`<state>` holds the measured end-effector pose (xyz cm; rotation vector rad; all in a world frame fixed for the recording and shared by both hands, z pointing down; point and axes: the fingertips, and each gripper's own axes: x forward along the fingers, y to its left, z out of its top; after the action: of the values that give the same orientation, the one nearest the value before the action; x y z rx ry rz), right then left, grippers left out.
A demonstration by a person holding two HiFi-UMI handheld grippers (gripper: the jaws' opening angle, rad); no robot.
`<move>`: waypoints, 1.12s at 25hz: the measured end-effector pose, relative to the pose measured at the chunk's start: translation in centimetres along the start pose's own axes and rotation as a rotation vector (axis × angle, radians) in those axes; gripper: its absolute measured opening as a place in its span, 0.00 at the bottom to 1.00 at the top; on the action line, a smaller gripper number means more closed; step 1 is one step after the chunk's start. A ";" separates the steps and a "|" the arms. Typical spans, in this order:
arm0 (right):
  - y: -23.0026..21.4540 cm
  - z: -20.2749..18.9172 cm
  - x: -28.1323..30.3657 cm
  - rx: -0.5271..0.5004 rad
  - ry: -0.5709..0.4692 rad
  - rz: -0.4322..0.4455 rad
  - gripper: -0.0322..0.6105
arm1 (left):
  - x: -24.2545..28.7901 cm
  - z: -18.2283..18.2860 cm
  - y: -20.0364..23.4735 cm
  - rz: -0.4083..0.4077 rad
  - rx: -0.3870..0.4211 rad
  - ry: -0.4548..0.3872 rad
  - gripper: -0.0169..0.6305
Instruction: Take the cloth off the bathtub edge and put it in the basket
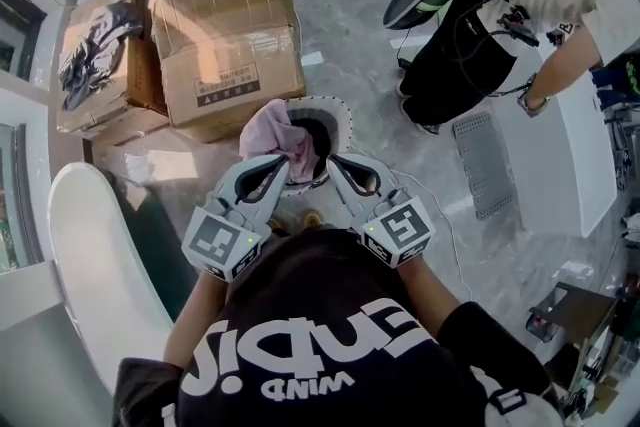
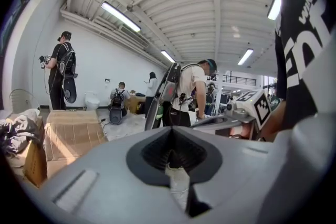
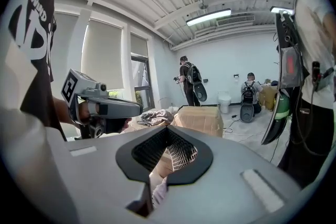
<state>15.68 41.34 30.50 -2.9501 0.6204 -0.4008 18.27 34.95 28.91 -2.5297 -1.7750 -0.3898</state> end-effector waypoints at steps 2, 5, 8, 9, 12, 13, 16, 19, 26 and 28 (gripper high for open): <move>0.4 0.3 -0.2 -0.002 -0.013 0.000 0.06 | -0.7 0.2 0.1 0.010 0.006 -0.007 0.02; 0.5 0.9 -0.6 0.003 -0.036 -0.013 0.06 | -1.5 0.7 0.5 0.027 0.015 -0.016 0.02; 0.7 1.5 -1.0 -0.009 -0.053 -0.018 0.06 | -2.0 1.1 0.8 0.039 0.025 -0.022 0.02; 0.8 1.8 -1.0 -0.015 -0.057 -0.016 0.06 | -2.2 1.2 0.9 0.041 0.027 -0.022 0.02; 1.0 2.5 -1.0 -0.025 -0.072 -0.013 0.06 | -2.8 1.2 1.3 0.051 0.026 -0.018 0.02; 1.1 2.7 -0.9 -0.028 -0.079 -0.014 0.06 | -3.1 1.1 1.5 0.054 0.023 -0.018 0.02; 1.1 3.6 -1.0 -0.048 -0.095 -0.014 0.06 | -3.7 1.0 1.8 0.063 0.018 -0.021 0.02; 1.3 3.9 -1.1 -0.059 -0.102 0.002 0.06 | -4.2 1.0 2.0 0.068 0.015 -0.023 0.02; 2.7 5.1 -0.7 -0.093 -0.107 0.062 0.06 | -4.9 1.1 2.2 0.068 0.010 -0.033 0.02; 3.1 5.2 -0.7 -0.091 -0.107 0.070 0.06 | -5.2 1.1 2.1 0.067 0.010 -0.032 0.02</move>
<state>15.28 38.98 24.91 -3.0006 0.7443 -0.2124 18.83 29.63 26.93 -2.5956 -1.6920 -0.3394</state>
